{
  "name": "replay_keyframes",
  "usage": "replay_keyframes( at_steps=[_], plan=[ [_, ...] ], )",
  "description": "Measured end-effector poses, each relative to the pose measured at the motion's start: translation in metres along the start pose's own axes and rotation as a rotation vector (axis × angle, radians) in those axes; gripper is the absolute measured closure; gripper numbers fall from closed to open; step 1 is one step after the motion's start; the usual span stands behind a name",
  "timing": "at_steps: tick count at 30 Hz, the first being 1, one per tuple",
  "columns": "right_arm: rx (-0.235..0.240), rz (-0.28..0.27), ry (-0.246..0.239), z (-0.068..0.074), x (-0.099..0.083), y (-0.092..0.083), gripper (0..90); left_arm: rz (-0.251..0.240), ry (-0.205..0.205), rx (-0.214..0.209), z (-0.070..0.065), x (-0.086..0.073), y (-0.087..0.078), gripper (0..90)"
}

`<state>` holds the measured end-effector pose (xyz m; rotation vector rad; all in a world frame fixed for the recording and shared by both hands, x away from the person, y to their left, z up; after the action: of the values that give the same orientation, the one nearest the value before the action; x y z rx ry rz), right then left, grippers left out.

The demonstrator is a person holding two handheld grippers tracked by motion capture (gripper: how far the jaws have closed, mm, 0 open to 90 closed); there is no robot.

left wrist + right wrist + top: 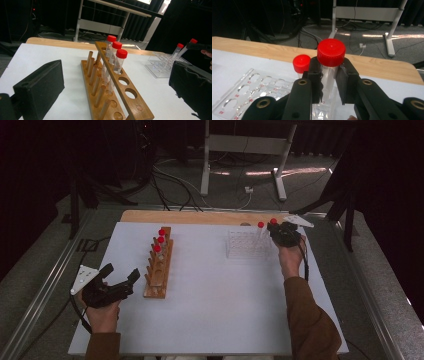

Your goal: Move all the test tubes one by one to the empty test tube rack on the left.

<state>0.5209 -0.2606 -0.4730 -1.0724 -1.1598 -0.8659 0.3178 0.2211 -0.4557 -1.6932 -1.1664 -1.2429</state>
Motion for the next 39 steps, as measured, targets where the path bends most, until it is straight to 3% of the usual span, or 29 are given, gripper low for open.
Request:
replay_keyframes(
  at_steps=[10, 16, 25, 39],
  plan=[
    [-0.003, -0.041, -0.014, 0.000, 0.017, -0.014, 74.1, 0.000, -0.010, 0.002, 0.001, 0.000, 0.000, 0.6],
    [0.022, -0.071, -0.022, 0.006, 0.028, -0.026, 74.0, -0.002, -0.009, 0.003, 0.001, 0.001, -0.001, 0.7],
    [0.108, -0.102, -0.050, 0.029, 0.041, -0.053, 74.0, 0.002, -0.004, 0.009, 0.002, 0.001, -0.001, 0.6],
    [0.217, -0.065, -0.047, 0.055, 0.025, -0.086, 74.0, 0.024, 0.015, 0.010, -0.002, -0.005, 0.003, 0.7]
  ],
)
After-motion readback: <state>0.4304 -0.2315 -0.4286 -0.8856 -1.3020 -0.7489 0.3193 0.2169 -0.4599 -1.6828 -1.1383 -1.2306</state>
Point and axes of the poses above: each handheld gripper's, and its own axes: y roughly forward along the jaws, x roughly out of its top, z roughly to its left, the point moved 7 cm from there along y, roughly forward along the jaws, and after that the axes turned 13 degrees about -z, right-handed, at the moved point
